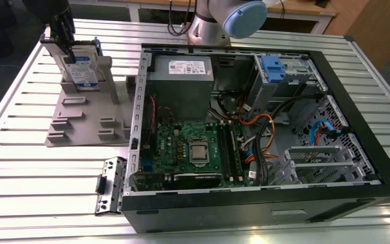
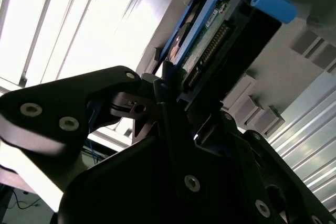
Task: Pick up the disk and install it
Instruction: 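Pick up the disk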
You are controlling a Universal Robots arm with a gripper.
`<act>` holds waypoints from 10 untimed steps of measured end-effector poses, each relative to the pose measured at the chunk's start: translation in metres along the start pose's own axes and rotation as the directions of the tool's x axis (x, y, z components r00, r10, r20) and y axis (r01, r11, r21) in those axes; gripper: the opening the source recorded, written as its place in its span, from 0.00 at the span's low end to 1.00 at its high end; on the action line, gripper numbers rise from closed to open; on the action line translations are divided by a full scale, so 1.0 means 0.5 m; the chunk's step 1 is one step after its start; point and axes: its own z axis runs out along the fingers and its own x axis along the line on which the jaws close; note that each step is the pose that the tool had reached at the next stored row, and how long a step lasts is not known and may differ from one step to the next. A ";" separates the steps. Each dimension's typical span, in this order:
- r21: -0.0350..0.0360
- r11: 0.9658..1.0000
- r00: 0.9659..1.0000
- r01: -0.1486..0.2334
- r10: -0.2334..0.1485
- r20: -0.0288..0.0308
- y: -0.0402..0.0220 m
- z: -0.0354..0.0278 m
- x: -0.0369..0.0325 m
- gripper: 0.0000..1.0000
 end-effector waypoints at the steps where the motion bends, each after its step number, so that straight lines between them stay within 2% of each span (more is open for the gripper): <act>1: 0.000 1.000 1.000 0.000 0.000 0.000 0.000 0.000 0.000 0.36; 4: 0.000 1.000 1.000 0.000 0.000 0.000 0.000 -0.003 0.000 0.36; 10: 0.000 1.000 1.000 0.000 0.000 0.003 0.000 -0.021 0.000 0.36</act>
